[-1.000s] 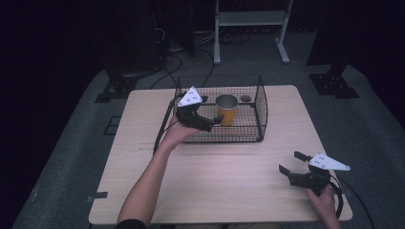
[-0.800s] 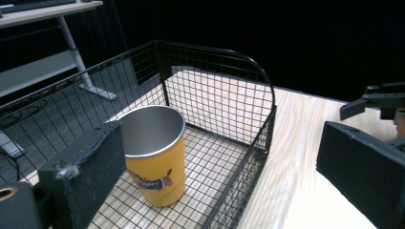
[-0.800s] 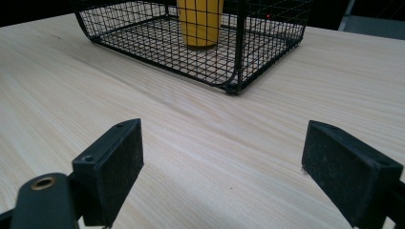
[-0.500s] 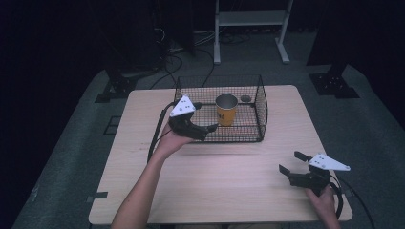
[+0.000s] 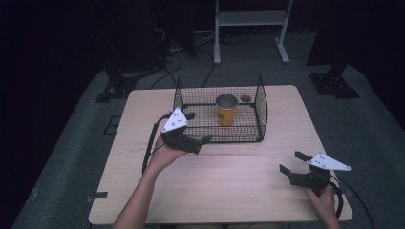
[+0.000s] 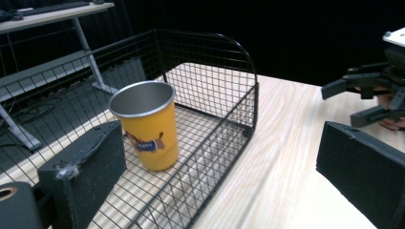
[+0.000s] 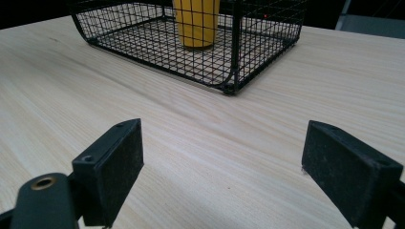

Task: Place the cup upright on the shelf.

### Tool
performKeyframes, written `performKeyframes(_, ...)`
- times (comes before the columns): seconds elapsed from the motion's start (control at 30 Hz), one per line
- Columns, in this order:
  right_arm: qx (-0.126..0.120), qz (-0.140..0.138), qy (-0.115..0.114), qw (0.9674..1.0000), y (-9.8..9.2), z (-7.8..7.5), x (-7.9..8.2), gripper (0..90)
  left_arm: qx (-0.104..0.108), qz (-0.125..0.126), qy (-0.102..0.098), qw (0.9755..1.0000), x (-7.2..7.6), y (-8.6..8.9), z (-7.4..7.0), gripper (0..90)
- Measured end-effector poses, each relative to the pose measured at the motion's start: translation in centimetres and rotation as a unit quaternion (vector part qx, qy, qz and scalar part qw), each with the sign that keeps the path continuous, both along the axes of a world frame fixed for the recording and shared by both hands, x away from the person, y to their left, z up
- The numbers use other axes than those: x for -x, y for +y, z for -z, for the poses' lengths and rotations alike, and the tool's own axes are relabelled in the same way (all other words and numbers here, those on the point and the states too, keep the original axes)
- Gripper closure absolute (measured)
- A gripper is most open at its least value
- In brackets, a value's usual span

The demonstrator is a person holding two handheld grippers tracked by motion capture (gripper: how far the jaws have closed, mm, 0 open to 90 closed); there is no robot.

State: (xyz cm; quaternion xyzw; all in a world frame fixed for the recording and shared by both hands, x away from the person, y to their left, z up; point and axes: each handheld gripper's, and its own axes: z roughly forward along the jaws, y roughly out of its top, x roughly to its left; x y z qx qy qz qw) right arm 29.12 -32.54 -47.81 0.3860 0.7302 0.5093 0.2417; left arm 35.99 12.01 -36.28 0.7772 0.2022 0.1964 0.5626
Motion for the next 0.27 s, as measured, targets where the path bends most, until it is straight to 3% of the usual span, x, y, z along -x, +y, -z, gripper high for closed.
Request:
performKeyframes(0.17, 0.003, 0.000, -0.002, 1.0000, 0.1, 0.0, 0.0, 13.1, 0.010, -0.007, 0.013, 0.9998, 2.4, 0.7, 2.2, 2.4)
performKeyframes(0.27, 0.003, 0.000, -0.003, 1.0000, 0.1, 0.0, 0.0, 13.1, 0.007, -0.015, 0.010, 0.9998, 3.4, 1.0, 3.0, 2.4)
